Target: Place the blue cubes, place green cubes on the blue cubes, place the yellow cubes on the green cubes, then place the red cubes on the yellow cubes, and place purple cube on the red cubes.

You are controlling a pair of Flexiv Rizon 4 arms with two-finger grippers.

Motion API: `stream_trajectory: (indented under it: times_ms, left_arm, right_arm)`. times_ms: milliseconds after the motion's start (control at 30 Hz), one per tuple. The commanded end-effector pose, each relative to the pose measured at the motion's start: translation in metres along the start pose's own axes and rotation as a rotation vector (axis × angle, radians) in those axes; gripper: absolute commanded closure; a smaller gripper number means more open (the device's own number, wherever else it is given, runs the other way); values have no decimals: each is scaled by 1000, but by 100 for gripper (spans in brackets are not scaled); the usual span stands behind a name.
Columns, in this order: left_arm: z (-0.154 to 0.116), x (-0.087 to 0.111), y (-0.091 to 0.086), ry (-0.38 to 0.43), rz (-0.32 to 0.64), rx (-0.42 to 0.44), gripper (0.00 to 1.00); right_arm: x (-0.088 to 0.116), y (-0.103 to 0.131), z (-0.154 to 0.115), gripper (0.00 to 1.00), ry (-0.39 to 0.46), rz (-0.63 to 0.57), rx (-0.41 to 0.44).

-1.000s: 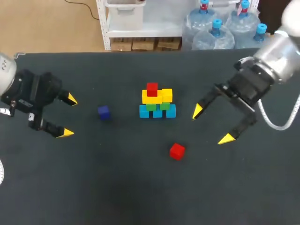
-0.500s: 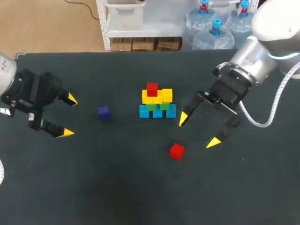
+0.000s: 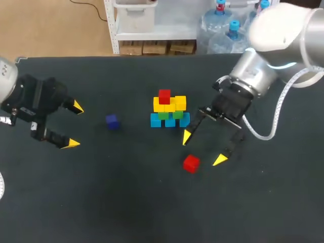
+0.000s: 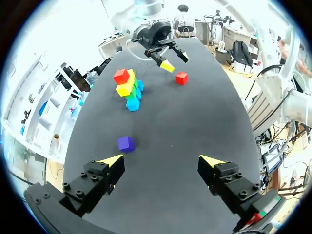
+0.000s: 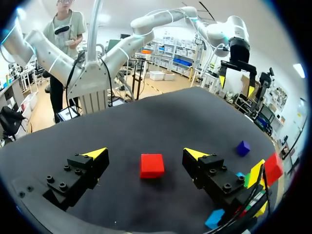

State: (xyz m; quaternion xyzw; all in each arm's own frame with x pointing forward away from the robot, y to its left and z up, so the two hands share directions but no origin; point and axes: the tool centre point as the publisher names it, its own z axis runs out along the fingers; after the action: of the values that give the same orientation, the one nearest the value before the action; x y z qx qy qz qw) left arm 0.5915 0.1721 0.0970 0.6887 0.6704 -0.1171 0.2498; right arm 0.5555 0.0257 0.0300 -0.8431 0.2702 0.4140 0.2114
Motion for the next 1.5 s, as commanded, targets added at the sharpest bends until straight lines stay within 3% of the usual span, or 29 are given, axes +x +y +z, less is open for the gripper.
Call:
stream_trajectory:
  times_ms: [33, 400, 500, 533, 567, 1300, 1500]
  left_arm:
    - [0, 2, 0, -8, 4, -2, 0]
    - [0, 2, 0, -8, 4, -2, 0]
    - [0, 2, 0, -8, 4, -2, 0]
    - [0, 2, 0, -8, 4, -2, 0]
    - [0, 2, 0, -8, 4, -2, 0]
    - [0, 2, 0, -8, 4, -2, 0]
    - [0, 2, 0, -8, 4, -2, 0]
  right_arm:
    - [9, -4, 4, 0, -18, 2, -16]
    - [15, -5, 18, 0, -39, -9, -39]
    - [16, -5, 19, 15, -45, -7, -41]
    - [17, -5, 19, 48, -47, -6, -41]
    - [17, -5, 19, 53, -48, -5, -41]
    - [18, -5, 23, 56, -55, -6, -57]
    - [19, -5, 24, 81, -65, -2, -45]
